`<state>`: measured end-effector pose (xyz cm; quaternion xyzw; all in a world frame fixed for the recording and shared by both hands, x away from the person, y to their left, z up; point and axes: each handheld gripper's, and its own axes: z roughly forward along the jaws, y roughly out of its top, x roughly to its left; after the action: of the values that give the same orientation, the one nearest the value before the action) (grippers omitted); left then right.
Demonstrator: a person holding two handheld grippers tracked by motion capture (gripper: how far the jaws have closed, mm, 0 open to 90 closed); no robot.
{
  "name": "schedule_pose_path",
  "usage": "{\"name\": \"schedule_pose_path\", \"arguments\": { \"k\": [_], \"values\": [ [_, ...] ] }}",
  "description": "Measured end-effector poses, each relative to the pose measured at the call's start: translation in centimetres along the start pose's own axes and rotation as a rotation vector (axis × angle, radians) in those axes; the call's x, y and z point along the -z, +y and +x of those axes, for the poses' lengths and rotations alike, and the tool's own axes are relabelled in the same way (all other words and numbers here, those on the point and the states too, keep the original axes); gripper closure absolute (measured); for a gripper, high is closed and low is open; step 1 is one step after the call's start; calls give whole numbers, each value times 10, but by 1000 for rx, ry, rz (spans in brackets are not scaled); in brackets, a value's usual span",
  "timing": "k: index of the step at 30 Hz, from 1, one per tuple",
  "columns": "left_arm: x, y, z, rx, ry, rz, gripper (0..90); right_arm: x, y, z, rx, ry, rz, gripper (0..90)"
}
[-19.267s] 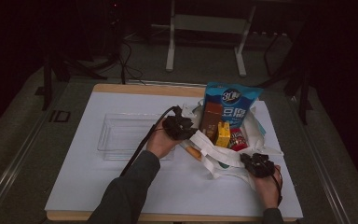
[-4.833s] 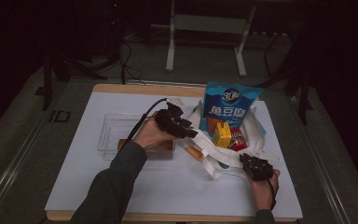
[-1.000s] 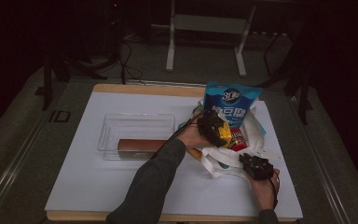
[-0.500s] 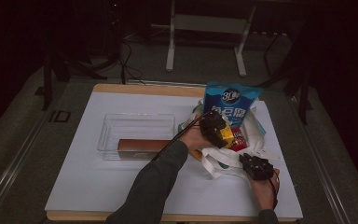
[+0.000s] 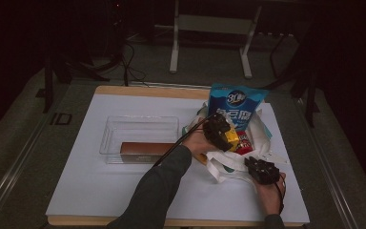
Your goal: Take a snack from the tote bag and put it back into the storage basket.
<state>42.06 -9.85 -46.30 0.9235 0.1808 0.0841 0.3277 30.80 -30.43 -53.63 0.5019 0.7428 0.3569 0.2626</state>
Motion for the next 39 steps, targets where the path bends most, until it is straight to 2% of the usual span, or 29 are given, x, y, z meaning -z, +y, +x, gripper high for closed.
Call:
{"name": "schedule_pose_path", "arguments": {
  "k": [20, 39],
  "values": [
    [24, 2, 2, 4, 3, -76, 291, 0, 0, 0, -1, 0, 3, 746],
    [62, -4, 5, 5, 34, -145, 292, 0, 0, 0, 1, -3, 2, 746]
  ]
}}
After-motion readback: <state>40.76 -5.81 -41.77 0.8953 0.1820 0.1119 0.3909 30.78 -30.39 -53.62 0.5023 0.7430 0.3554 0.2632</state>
